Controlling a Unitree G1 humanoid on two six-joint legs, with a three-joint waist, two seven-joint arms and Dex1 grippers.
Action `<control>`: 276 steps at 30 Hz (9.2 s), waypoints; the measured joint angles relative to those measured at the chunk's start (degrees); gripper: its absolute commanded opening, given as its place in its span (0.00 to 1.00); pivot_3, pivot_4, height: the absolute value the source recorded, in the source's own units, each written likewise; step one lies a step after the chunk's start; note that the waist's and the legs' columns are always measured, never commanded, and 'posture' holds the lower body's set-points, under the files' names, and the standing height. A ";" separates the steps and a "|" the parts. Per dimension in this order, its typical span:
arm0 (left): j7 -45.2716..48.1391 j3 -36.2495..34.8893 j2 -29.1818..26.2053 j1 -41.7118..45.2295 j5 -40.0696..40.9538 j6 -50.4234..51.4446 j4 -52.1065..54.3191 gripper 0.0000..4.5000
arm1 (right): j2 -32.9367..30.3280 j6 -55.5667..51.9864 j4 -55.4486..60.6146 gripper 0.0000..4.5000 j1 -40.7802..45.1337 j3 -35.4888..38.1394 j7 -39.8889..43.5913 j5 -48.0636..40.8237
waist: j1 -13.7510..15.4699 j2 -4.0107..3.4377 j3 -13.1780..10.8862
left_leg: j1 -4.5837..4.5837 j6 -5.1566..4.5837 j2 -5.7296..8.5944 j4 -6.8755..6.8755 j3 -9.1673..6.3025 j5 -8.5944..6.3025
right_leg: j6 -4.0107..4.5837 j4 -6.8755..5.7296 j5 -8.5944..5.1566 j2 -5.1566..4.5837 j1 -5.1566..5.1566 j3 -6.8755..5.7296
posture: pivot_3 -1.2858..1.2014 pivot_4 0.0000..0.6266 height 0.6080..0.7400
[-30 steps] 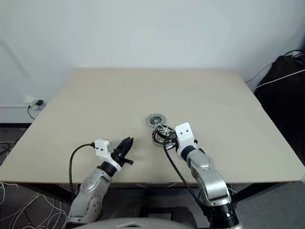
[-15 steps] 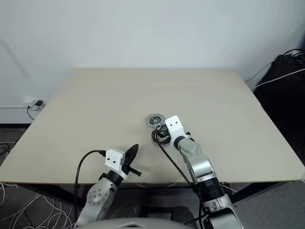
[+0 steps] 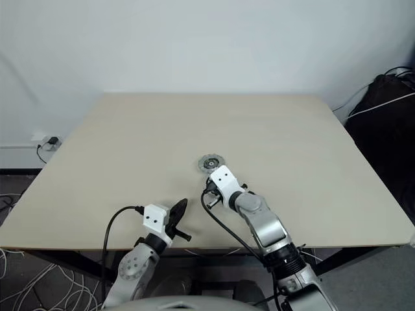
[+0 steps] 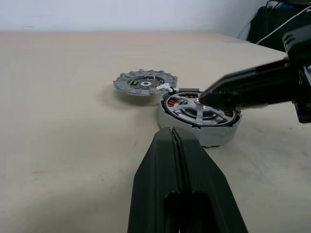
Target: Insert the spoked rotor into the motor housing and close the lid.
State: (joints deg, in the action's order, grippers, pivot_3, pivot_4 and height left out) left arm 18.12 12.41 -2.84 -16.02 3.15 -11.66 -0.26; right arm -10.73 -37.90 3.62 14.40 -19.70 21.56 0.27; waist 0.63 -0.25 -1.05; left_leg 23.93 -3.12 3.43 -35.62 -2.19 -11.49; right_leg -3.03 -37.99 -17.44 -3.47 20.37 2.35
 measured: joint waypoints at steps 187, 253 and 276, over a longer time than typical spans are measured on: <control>-4.51 1.89 3.62 -3.79 1.29 2.48 1.42 0.00 | -26.91 47.55 -15.87 0.29 17.25 -19.18 42.22 25.06 | 1.31 -0.41 -0.22 | 0.44 0.25 0.06 -0.51 -0.78 0.22 | -0.11 -0.01 0.77 -0.05 0.44 -1.05 | 0.52 0.00 1.00; -4.31 3.44 1.58 -5.33 2.52 12.55 11.59 0.00 | -12.76 14.75 -1.05 0.01 1.64 3.13 2.99 20.15 | 1.35 -0.21 -0.33 | 0.11 0.24 0.10 -0.33 -0.80 0.20 | 0.07 0.03 0.63 -0.09 0.18 -1.05 | 0.52 0.00 1.00; -2.42 3.47 -0.13 -4.17 3.17 13.63 11.34 0.00 | -10.78 5.39 5.19 0.01 -15.57 6.66 -1.49 19.34 | 0.24 -0.29 -0.35 | -0.02 0.24 0.05 -0.32 -0.84 0.19 | -0.19 0.07 0.42 -0.10 0.01 -0.95 | 0.52 0.00 1.00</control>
State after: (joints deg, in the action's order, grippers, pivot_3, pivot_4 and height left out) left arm 15.70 15.87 -2.97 -20.18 6.32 1.97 11.08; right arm -21.51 -32.51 8.81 -1.17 -13.04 20.07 19.61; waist 0.87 -0.54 -1.40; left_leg 23.92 -2.88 3.49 -35.94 -3.03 -11.30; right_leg -3.23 -37.92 -17.02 -3.57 20.38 1.41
